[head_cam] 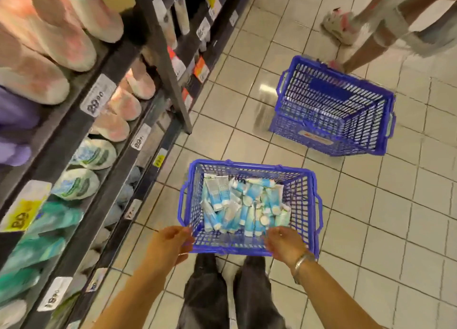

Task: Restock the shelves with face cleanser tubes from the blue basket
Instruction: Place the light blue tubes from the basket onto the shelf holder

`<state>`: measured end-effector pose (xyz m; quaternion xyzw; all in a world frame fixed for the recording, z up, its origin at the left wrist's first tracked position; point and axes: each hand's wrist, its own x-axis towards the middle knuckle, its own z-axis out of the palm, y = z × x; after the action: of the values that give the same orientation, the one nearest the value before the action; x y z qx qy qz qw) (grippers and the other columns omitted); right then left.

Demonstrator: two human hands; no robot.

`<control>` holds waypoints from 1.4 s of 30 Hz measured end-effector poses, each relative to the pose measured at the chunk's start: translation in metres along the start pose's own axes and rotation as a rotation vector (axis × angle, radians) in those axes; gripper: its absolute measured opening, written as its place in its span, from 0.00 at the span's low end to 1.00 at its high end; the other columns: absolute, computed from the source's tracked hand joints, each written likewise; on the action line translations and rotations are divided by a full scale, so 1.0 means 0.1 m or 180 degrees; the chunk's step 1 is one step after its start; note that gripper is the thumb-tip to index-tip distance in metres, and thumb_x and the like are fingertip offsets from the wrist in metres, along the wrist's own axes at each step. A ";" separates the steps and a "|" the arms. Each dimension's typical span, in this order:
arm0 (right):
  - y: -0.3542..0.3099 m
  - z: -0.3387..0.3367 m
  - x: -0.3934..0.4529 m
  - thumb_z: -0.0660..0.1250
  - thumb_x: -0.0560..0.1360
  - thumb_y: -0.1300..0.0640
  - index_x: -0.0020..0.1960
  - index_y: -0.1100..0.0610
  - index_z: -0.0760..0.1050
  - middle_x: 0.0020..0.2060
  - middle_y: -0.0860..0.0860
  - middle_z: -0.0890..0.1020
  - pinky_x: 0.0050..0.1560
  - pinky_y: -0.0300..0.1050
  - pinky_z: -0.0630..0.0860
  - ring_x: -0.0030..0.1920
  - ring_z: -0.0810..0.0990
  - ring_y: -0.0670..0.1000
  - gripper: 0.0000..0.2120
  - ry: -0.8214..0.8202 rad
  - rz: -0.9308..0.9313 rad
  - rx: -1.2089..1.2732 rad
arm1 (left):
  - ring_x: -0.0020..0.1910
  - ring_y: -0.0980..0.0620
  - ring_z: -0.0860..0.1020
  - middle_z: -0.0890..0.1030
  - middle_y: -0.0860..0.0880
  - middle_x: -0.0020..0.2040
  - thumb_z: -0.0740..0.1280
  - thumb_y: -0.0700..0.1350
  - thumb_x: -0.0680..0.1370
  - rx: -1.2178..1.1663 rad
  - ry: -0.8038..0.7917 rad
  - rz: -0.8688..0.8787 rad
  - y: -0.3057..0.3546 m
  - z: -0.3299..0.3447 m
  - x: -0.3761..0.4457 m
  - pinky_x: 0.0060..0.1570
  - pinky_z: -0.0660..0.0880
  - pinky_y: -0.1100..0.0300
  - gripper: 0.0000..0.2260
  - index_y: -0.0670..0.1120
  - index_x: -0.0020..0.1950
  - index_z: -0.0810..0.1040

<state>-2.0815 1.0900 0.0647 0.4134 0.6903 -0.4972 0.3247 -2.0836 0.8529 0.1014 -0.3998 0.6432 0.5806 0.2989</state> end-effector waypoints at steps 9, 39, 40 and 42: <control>0.08 0.16 1.64 0.59 0.76 0.69 0.35 0.58 0.72 0.25 0.53 0.74 0.19 0.33 0.64 0.21 0.72 0.45 0.14 -0.0084 0.0251 0.0178 | 0.36 0.49 0.78 0.81 0.44 0.38 0.62 0.36 0.78 -0.0608 0.0061 -0.0581 -0.26 0.54 1.55 0.34 0.74 0.60 0.05 0.42 0.46 0.77; 0.94 0.83 4.58 0.67 0.73 0.51 0.47 0.60 0.70 0.32 0.49 0.72 0.38 0.48 0.76 0.34 0.74 0.52 0.13 0.0326 0.0395 -0.0518 | 0.33 0.48 0.77 0.76 0.45 0.43 0.67 0.43 0.76 -0.0474 0.0406 -0.0747 -1.72 1.62 4.30 0.35 0.79 0.54 0.11 0.47 0.55 0.67; 0.95 0.82 4.52 0.66 0.73 0.52 0.49 0.61 0.71 0.32 0.50 0.72 0.37 0.48 0.77 0.32 0.73 0.51 0.13 0.0314 0.0405 -0.0487 | 0.32 0.48 0.76 0.76 0.45 0.42 0.67 0.42 0.76 -0.0520 0.0403 -0.0758 -1.73 1.60 4.25 0.32 0.79 0.56 0.11 0.46 0.55 0.67; 0.94 0.79 4.40 0.65 0.74 0.53 0.54 0.67 0.72 0.33 0.51 0.73 0.35 0.48 0.75 0.30 0.70 0.50 0.18 0.0385 0.0411 -0.0394 | 0.33 0.48 0.77 0.76 0.44 0.43 0.66 0.41 0.76 -0.0522 0.0361 -0.0776 -1.72 1.57 4.12 0.28 0.77 0.59 0.11 0.45 0.55 0.68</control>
<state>-2.1911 1.1387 -0.3762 0.4654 0.7099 -0.4058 0.3387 -2.1546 0.9374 -0.3588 -0.5302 0.5561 0.5671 0.2967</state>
